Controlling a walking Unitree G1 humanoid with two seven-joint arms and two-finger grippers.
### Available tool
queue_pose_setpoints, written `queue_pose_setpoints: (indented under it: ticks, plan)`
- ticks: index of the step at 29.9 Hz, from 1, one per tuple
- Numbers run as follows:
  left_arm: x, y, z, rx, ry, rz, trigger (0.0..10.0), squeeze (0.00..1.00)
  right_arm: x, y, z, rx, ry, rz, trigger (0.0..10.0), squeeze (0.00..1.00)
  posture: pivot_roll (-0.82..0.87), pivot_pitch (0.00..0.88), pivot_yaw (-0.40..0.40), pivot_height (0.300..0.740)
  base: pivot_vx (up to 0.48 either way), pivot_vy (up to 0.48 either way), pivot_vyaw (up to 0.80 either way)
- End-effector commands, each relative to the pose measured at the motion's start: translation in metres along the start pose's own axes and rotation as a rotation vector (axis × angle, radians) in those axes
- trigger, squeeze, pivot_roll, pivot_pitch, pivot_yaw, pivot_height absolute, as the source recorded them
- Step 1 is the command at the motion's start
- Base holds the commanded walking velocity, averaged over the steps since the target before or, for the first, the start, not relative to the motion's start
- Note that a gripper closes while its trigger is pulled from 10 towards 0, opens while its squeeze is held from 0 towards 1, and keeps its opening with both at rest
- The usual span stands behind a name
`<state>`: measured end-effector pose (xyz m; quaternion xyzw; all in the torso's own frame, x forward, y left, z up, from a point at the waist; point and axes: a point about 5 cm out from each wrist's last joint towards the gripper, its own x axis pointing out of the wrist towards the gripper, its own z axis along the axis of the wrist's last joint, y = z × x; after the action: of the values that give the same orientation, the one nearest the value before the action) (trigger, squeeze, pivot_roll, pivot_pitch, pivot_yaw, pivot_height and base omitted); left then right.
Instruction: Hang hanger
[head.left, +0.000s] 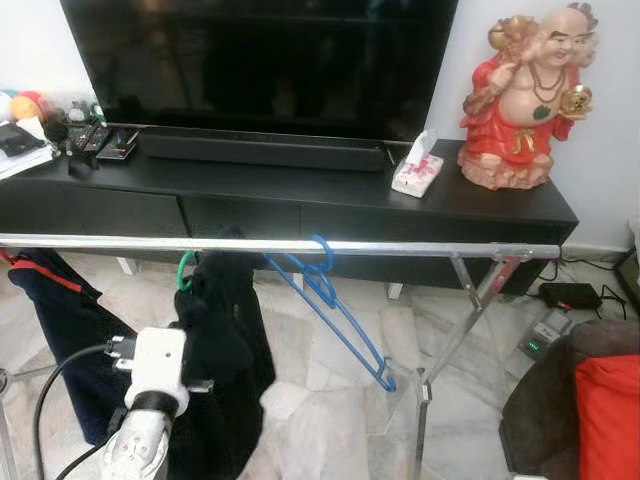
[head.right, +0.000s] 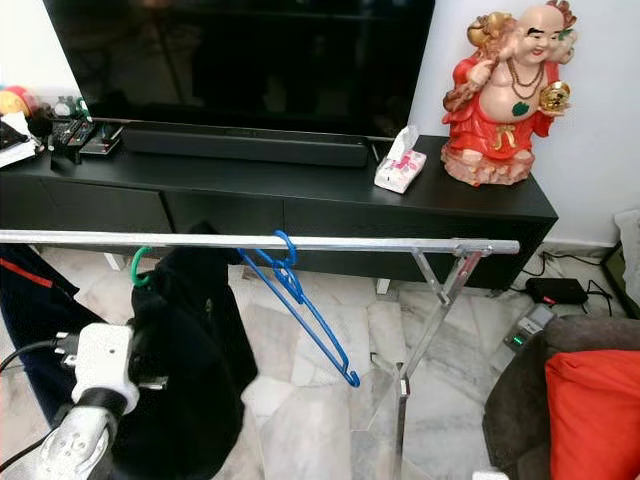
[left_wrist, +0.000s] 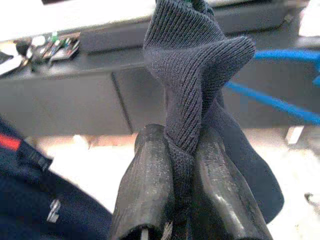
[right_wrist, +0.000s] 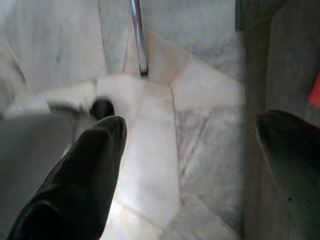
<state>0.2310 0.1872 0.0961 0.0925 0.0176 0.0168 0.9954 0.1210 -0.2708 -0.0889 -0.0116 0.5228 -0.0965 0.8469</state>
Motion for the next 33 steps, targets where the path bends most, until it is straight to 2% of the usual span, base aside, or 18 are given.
queue_pose_setpoints:
  ticks: [1,7,13,21,33]
  plan:
    - [0.008,-0.002,0.012,-0.005,-0.066,0.001,10.0,0.00,0.000,-0.007,0.012,0.008,-0.031,-0.036,10.0,0.00,0.00,0.000,-0.031,0.740,0.000,0.000,0.00]
    - [0.010,0.002,0.015,-0.013,-0.073,0.019,10.0,0.00,0.003,0.001,0.028,0.024,-0.075,-0.018,10.0,0.00,-0.02,0.000,-0.029,0.740,0.000,0.000,0.00]
    - [0.014,-0.001,0.018,-0.019,-0.083,0.032,10.0,0.00,0.002,-0.003,0.024,0.037,-0.055,-0.036,10.0,0.00,-0.01,0.000,-0.043,0.740,0.000,0.000,0.00]
    - [0.011,0.005,0.019,-0.014,-0.085,0.050,10.0,0.00,0.002,-0.004,0.027,0.052,-0.065,-0.040,10.0,0.00,0.00,0.000,-0.040,0.740,0.000,0.000,0.00]
    - [0.011,0.008,0.018,-0.006,-0.081,0.055,10.0,0.00,0.003,-0.001,0.028,0.047,-0.060,-0.031,10.0,0.00,0.01,0.000,-0.041,0.740,-0.254,0.000,0.00]
